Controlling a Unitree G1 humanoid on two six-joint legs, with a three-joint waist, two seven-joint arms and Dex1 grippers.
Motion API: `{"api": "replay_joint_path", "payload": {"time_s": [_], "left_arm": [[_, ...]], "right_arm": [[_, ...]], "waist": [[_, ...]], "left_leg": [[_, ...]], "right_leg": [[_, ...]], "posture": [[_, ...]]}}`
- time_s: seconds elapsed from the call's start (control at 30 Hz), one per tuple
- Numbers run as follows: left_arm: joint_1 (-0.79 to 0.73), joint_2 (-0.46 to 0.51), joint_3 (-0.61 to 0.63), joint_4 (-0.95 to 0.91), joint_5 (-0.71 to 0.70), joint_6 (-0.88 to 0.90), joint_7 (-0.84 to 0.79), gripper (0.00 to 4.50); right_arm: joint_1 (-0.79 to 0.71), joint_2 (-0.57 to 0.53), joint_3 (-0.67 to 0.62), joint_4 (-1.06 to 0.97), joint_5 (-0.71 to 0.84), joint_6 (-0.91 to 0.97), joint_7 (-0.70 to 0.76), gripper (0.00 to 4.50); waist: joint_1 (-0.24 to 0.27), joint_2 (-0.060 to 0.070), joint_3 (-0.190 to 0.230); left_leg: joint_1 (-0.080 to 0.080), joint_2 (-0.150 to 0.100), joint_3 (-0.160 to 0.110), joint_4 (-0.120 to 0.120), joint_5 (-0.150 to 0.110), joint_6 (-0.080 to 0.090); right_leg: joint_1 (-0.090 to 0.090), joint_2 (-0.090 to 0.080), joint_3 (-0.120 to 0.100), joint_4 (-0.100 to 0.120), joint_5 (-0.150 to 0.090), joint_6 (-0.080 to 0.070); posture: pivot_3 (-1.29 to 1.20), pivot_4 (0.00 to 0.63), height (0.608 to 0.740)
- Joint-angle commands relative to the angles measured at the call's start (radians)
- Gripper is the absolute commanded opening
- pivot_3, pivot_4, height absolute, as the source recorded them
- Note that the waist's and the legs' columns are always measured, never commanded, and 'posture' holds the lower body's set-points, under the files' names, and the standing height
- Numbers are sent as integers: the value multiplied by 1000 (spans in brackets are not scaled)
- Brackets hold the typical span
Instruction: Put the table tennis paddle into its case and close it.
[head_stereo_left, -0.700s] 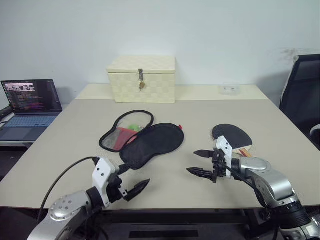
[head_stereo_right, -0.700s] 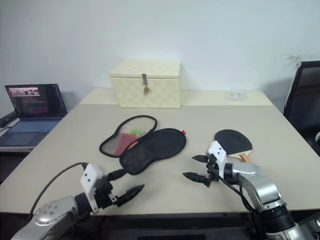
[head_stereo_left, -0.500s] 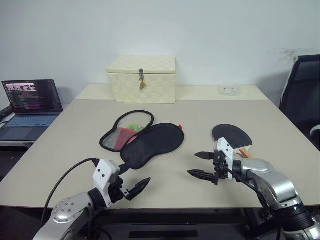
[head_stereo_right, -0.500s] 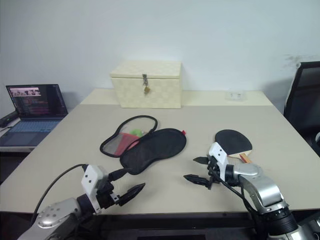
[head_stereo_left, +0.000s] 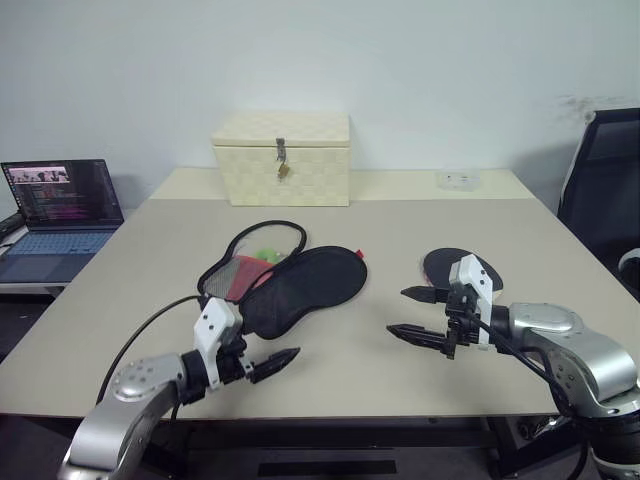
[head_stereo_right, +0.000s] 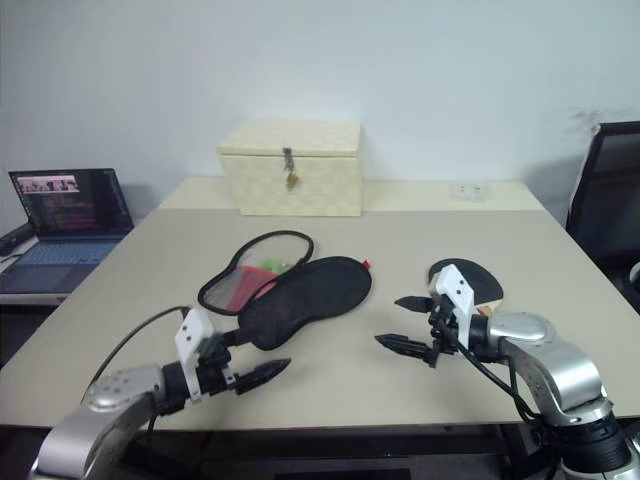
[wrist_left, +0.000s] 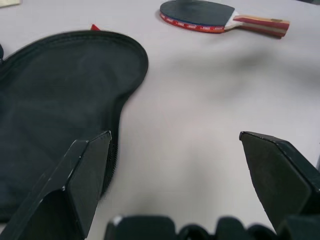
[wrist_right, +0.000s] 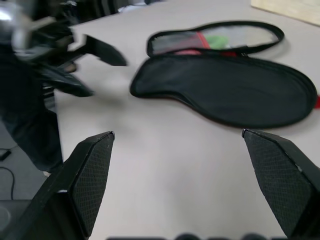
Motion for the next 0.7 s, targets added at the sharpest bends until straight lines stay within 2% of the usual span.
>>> {"api": "replay_joint_path", "payload": {"time_s": [0.03,0.2,0.43,0.7], "left_arm": [[-66,16,-42,88,44,-67,-69,4482],[-188,25,-114,314,143,-186,-160,4482],[-306,34,-158,550,230,-300,-251,4482],[-282,80,-159,600,236,-316,-355,4482]], "right_arm": [[8,-25,-34,-81,45,18,-11,4500],[70,8,-14,-113,29,-3,-76,4500],[65,41,12,-112,18,-23,-126,4500],[59,48,16,-104,13,-42,-142,4500]], "waist": [[0,0,0],[1,0,0],[-1,0,0],[-2,0,0]], "left_leg": [[0,0,0,0,0,0],[0,-1,0,0,0,0],[-1,0,1,0,0,0],[-3,0,0,0,0,0]], "right_leg": [[0,0,0,0,0,0],[0,0,0,0,0,0],[-1,0,-1,1,0,0],[-3,0,-1,1,0,0]], "posture": [[0,150,740],[0,150,740],[0,150,740],[0,150,740]]}}
